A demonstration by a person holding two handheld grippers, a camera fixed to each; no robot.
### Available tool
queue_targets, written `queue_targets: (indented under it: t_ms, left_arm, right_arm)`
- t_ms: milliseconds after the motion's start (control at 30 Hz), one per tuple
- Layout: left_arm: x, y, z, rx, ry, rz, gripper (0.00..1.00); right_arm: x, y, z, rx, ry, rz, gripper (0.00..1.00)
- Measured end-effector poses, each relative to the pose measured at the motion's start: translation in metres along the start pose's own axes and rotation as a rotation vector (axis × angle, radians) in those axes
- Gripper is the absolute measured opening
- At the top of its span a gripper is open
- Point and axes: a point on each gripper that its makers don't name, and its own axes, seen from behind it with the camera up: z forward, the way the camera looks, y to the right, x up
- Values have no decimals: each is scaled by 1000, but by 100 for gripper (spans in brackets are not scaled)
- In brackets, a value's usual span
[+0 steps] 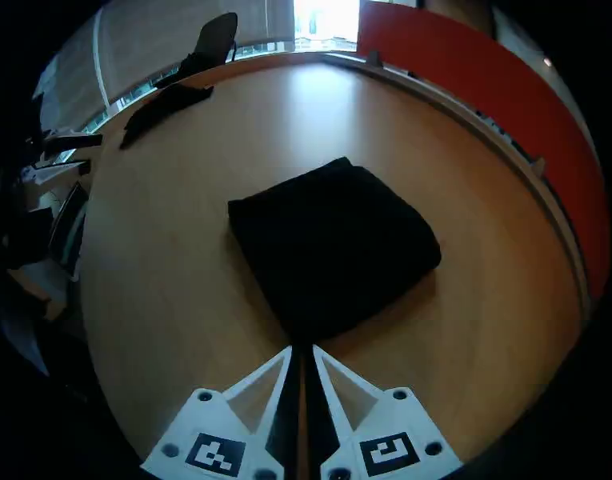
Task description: Fold towel
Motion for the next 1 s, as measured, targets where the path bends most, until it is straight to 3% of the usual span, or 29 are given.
queue_targets:
  t_ms: [467,1000]
  left_arm:
    - [0,0,-2,-6,6,2,100]
    - [16,2,-1,-24,40,16,100]
  right_arm:
    - [23,12,-20,-39,55,-9,2]
    - [108,49,-67,-131,205,-68,2]
